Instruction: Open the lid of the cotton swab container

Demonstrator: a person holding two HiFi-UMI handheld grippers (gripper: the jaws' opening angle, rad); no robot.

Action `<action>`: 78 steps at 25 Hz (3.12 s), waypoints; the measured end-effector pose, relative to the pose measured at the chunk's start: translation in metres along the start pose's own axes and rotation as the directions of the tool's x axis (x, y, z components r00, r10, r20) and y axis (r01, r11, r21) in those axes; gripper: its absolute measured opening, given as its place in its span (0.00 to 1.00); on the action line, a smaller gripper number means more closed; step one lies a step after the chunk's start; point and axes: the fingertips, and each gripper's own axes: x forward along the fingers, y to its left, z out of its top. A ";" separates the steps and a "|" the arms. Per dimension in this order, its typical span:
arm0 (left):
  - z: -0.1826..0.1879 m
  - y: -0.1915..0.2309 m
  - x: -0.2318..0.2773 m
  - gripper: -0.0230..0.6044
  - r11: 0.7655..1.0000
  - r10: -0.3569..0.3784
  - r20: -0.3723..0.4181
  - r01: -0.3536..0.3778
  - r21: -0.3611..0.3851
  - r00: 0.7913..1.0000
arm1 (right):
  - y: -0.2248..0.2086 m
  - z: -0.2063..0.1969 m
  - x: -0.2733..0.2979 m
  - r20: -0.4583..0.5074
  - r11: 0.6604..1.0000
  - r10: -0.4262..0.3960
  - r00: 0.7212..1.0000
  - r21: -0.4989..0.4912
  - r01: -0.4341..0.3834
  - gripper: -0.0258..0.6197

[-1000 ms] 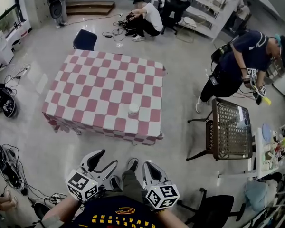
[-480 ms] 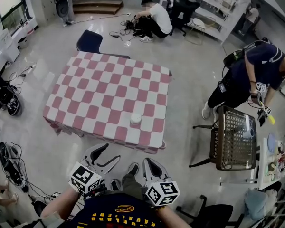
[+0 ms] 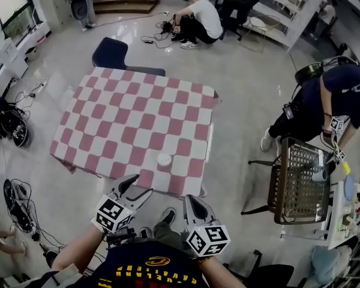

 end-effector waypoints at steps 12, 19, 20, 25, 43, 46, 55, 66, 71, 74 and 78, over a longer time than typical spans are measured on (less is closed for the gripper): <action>-0.025 0.026 0.066 0.45 1.000 0.007 -0.103 -0.004 0.024 0.995 | -0.045 0.022 0.017 -0.012 1.000 0.007 1.000 0.011 -0.007 0.06; -0.044 0.043 0.107 0.45 0.992 0.009 -0.176 0.014 0.128 0.984 | -0.056 0.023 0.021 -0.024 1.000 -0.002 1.000 0.025 0.002 0.06; -0.050 0.045 0.112 0.45 0.988 0.005 -0.187 0.023 0.150 0.982 | -0.055 0.023 0.021 -0.024 1.000 -0.003 1.000 0.028 0.004 0.06; -0.072 0.051 0.131 0.45 0.967 -0.021 -0.245 0.082 0.241 0.969 | -0.056 0.022 0.022 -0.018 0.999 -0.033 0.999 0.037 0.034 0.06; -0.096 0.051 0.173 0.45 0.877 -0.208 -0.369 0.340 0.340 0.906 | -0.044 0.012 0.001 0.052 0.958 -0.249 0.967 0.160 0.238 0.06; -0.100 0.054 0.176 0.45 0.890 -0.214 -0.369 0.336 0.309 0.905 | -0.040 0.009 -0.001 0.056 0.953 -0.263 0.963 0.171 0.251 0.06; -0.099 0.053 0.183 0.45 0.908 -0.231 -0.328 0.324 0.266 0.916 | -0.039 -0.001 -0.010 0.057 0.925 -0.316 0.947 0.242 0.294 0.06; -0.065 0.059 0.154 0.44 0.909 -0.259 -0.231 0.318 0.270 0.938 | -0.032 0.011 -0.002 0.070 0.938 -0.314 0.947 0.177 0.298 0.06; -0.037 0.060 0.127 0.44 0.906 -0.269 -0.193 0.316 0.282 0.944 | -0.019 0.030 0.013 0.083 0.965 -0.247 0.965 0.111 0.237 0.06; -0.019 0.061 0.108 0.44 0.912 -0.273 -0.157 0.307 0.271 0.949 | -0.006 0.049 0.024 0.099 0.983 -0.182 0.978 0.056 0.178 0.06; 0.010 0.059 0.082 0.44 0.919 -0.274 -0.139 0.301 0.256 0.952 | 0.015 0.078 0.038 0.092 0.997 -0.072 0.993 -0.028 0.075 0.06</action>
